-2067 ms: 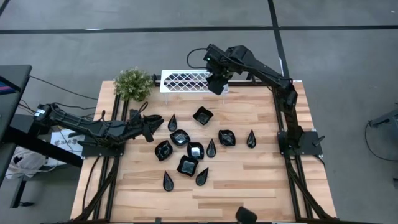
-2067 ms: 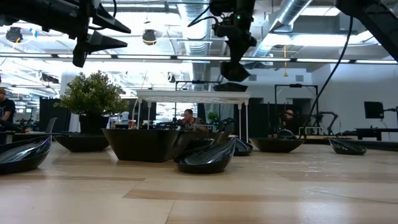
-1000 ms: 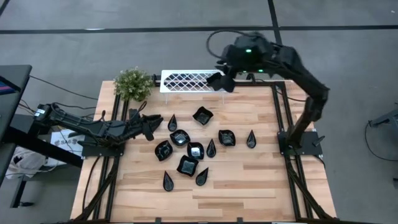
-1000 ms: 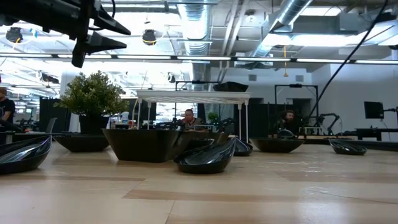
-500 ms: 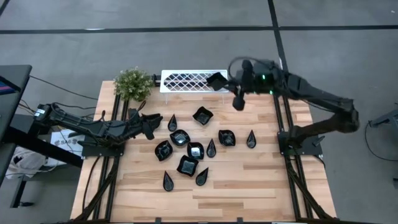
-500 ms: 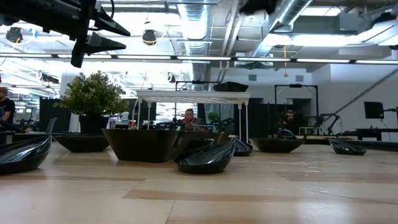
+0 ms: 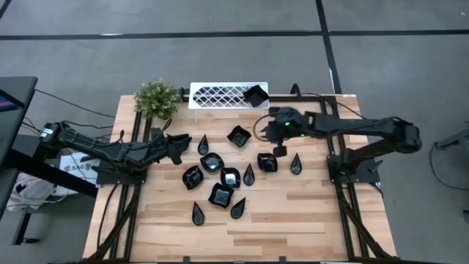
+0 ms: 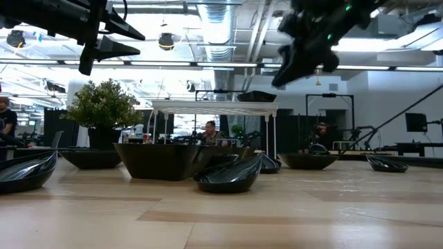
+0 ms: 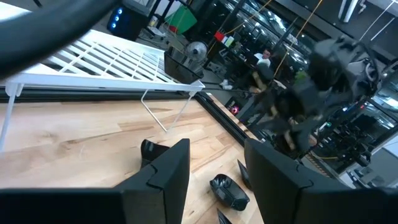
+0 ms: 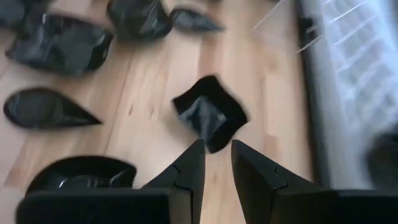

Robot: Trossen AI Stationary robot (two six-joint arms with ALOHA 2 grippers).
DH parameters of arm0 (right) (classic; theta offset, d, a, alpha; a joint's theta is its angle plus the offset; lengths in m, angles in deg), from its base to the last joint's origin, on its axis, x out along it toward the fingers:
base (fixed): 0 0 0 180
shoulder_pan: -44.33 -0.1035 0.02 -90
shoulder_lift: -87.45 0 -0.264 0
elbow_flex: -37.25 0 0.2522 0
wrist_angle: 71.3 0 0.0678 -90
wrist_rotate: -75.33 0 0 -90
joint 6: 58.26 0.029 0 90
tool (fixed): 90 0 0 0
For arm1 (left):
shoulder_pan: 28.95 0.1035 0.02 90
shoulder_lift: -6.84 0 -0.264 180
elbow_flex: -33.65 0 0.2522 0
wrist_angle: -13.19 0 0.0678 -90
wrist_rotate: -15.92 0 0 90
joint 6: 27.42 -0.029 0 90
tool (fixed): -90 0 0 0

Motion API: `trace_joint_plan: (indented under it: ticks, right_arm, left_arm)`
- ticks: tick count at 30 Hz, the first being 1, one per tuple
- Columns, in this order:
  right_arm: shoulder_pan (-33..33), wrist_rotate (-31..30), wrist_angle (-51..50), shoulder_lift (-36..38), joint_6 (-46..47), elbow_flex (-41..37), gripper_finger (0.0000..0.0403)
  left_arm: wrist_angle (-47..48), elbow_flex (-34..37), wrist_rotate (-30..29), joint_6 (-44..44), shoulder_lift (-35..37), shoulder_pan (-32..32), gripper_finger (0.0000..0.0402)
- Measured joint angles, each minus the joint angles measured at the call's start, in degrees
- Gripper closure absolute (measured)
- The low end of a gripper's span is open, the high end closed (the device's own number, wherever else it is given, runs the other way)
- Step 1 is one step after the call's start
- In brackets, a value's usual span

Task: Pick & Place Mini shaped plates
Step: Stack the top right distorted square plate on the top of the distorted square plates on the shelf

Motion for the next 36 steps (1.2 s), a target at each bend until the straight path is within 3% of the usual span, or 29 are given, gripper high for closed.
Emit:
trace_joint_plan:
  ticks: [12, 17, 21, 29, 36]
  right_arm:
    - [-2.9, -0.5, 1.7, -16.5, -0.7, 8.7, 0.0330]
    - [-2.9, -0.4, 0.6, -21.7, -5.2, 11.8, 0.0330]
    - [-2.9, -0.8, -0.2, -24.6, -8.2, 13.2, 0.0330]
    - [-4.1, -7.4, -0.4, -28.9, -16.9, 13.9, 0.0330]
    - [-5.9, -9.0, 0.6, -29.0, -21.8, 13.9, 0.0330]
  left_arm:
    - [0.0, 0.0, 0.0, 0.0, 0.0, 0.0, 0.0247]
    - [0.0, 0.0, 0.0, 0.1, 0.0, 0.0, 0.0247]
    - [0.1, 0.0, 0.0, 0.1, 0.0, 0.0, 0.0247]
    - [0.0, 0.0, 0.0, 0.2, -0.4, 0.0, 0.0247]
    - [0.0, 0.0, 0.0, 0.0, -0.4, 0.0, 0.0247]
